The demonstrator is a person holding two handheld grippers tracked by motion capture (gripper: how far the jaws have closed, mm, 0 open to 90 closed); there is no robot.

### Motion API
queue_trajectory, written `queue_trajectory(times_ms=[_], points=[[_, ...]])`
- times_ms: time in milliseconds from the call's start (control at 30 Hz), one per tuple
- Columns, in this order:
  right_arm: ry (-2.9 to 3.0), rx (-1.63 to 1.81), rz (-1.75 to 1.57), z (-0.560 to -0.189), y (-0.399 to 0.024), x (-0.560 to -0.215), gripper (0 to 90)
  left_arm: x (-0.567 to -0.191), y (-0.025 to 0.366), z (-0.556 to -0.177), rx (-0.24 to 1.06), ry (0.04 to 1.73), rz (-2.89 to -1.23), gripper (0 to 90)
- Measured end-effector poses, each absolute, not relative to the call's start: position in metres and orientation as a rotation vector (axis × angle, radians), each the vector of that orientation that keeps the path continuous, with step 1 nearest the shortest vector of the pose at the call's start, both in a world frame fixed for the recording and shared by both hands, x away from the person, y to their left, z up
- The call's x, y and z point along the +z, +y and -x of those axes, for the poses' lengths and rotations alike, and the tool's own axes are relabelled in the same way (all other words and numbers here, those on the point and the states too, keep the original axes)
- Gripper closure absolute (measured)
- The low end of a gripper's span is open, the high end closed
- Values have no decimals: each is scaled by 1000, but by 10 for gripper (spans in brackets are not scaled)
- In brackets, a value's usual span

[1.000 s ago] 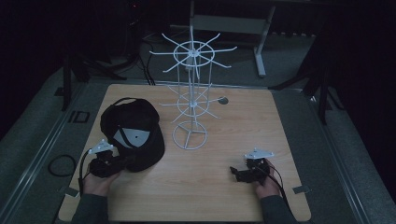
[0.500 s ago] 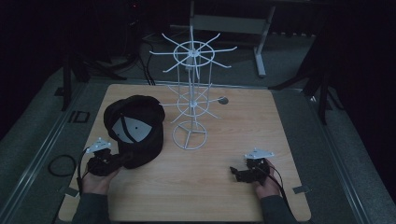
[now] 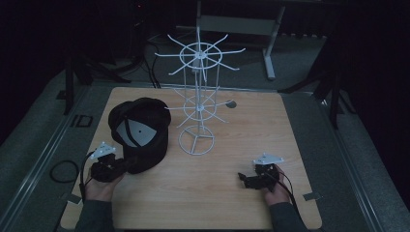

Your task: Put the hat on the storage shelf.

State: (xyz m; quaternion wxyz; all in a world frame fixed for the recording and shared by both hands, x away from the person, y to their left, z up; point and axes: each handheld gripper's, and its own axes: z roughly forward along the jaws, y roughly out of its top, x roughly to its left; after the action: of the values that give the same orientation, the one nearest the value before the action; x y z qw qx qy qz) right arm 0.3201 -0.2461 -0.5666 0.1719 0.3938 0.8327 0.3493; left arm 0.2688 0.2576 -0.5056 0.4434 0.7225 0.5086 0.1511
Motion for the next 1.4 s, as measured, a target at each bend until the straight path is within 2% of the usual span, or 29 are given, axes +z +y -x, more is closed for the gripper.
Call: queue_trajectory(times_ms=[1400], points=[[2363, 991, -1118, -320, -246, -567, 117, -472, 257, -262, 543, 1271, -1763, 864]])
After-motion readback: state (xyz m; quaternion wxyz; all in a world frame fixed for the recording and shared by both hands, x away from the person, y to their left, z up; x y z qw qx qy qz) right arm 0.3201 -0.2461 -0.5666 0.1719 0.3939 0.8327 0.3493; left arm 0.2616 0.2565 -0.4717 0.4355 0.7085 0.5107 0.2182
